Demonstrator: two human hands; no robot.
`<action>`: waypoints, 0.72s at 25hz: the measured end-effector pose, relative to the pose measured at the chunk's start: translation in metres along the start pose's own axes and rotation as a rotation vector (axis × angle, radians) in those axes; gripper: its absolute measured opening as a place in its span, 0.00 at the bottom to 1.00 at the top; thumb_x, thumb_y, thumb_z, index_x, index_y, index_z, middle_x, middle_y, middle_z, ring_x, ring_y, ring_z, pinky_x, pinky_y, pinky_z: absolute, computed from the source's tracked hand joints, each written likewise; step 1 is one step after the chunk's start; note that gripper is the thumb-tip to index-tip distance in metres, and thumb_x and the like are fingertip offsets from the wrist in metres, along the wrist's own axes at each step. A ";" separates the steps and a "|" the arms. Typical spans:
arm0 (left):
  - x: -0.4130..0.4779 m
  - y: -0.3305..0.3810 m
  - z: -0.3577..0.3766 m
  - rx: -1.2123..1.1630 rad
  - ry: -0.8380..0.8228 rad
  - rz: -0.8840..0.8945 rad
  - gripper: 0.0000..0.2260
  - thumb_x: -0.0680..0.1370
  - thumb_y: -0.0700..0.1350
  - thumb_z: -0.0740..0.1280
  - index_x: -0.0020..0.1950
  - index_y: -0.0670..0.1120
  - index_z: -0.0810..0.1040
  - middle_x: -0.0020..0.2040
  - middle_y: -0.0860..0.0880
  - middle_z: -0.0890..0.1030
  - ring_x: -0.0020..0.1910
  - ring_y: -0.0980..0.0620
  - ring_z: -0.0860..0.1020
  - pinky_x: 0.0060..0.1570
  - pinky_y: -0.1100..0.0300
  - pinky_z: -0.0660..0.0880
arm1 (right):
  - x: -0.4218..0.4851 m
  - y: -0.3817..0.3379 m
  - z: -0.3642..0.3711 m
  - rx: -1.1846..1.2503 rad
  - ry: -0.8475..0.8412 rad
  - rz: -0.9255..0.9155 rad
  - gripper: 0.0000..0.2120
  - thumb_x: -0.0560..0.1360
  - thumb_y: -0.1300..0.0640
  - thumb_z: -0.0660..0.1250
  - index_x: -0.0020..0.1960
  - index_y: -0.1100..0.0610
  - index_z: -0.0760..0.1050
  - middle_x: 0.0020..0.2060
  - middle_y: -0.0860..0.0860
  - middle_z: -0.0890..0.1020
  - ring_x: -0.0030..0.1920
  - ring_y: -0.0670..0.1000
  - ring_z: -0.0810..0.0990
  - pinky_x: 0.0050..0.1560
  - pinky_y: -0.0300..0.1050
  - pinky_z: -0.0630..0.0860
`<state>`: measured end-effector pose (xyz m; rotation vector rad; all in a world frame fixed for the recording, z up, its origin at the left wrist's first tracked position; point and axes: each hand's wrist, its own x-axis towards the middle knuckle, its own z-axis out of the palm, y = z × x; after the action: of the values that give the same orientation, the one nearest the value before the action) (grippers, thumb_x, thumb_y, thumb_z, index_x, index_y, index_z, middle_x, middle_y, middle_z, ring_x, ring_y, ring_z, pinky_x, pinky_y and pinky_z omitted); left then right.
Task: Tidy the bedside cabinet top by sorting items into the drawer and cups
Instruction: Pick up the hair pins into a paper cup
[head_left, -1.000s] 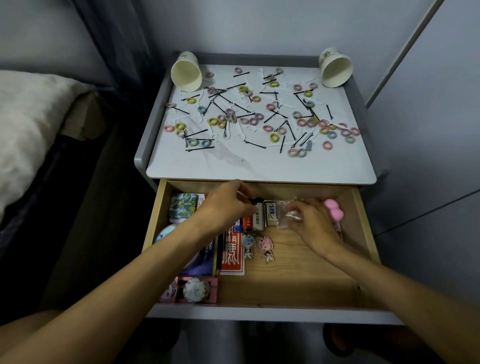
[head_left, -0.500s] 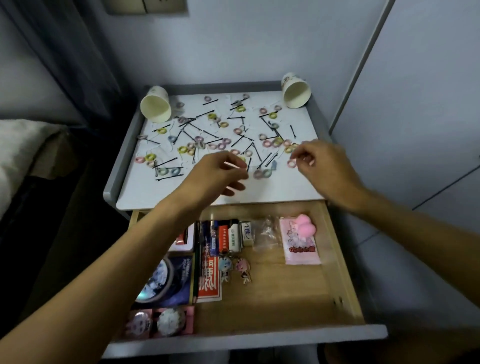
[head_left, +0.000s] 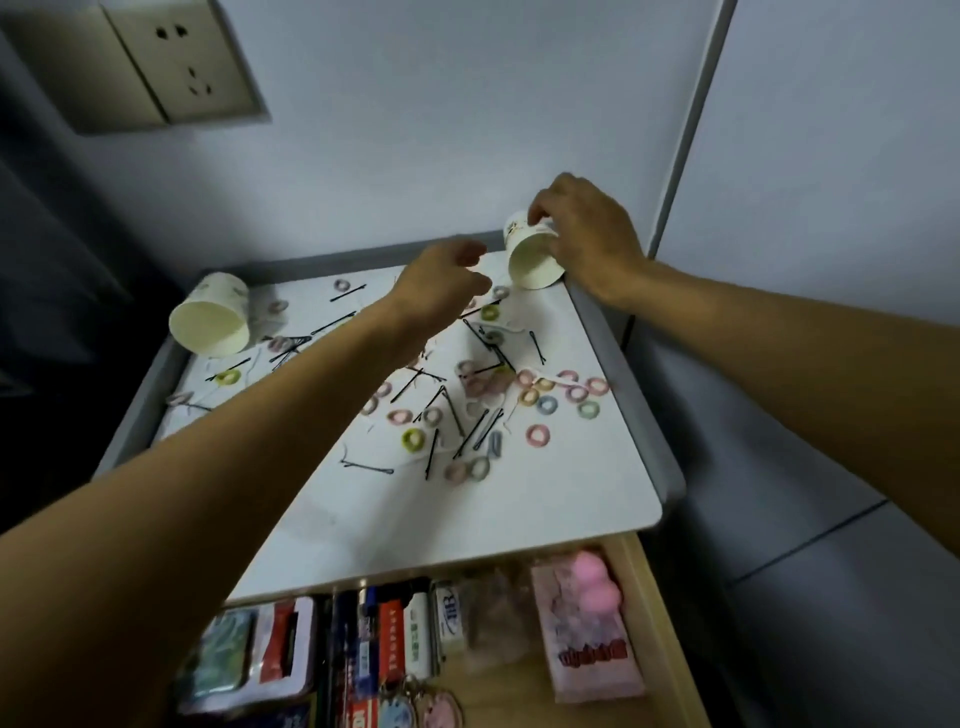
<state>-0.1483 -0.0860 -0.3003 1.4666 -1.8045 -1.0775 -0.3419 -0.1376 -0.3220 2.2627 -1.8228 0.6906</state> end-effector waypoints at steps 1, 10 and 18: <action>0.013 0.000 0.004 0.012 -0.011 0.004 0.23 0.79 0.37 0.64 0.73 0.48 0.69 0.70 0.53 0.73 0.58 0.52 0.74 0.44 0.66 0.71 | 0.003 0.003 0.006 -0.012 -0.009 -0.010 0.12 0.74 0.64 0.68 0.57 0.58 0.76 0.55 0.55 0.77 0.55 0.56 0.75 0.50 0.50 0.74; 0.065 -0.004 0.025 0.150 -0.143 0.063 0.28 0.75 0.32 0.59 0.74 0.50 0.67 0.69 0.49 0.73 0.61 0.49 0.76 0.44 0.61 0.74 | 0.013 0.013 0.018 -0.141 0.080 -0.103 0.07 0.76 0.66 0.65 0.53 0.62 0.77 0.47 0.60 0.81 0.43 0.61 0.79 0.41 0.48 0.70; 0.068 0.000 0.029 0.178 -0.118 0.100 0.27 0.75 0.34 0.62 0.73 0.49 0.68 0.70 0.50 0.73 0.58 0.48 0.78 0.37 0.67 0.72 | 0.008 0.013 0.018 -0.195 0.068 -0.112 0.05 0.78 0.66 0.64 0.52 0.64 0.75 0.47 0.61 0.81 0.42 0.62 0.80 0.39 0.47 0.67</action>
<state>-0.1882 -0.1448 -0.3196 1.4217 -2.0796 -0.9937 -0.3487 -0.1552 -0.3360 2.1682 -1.6408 0.5386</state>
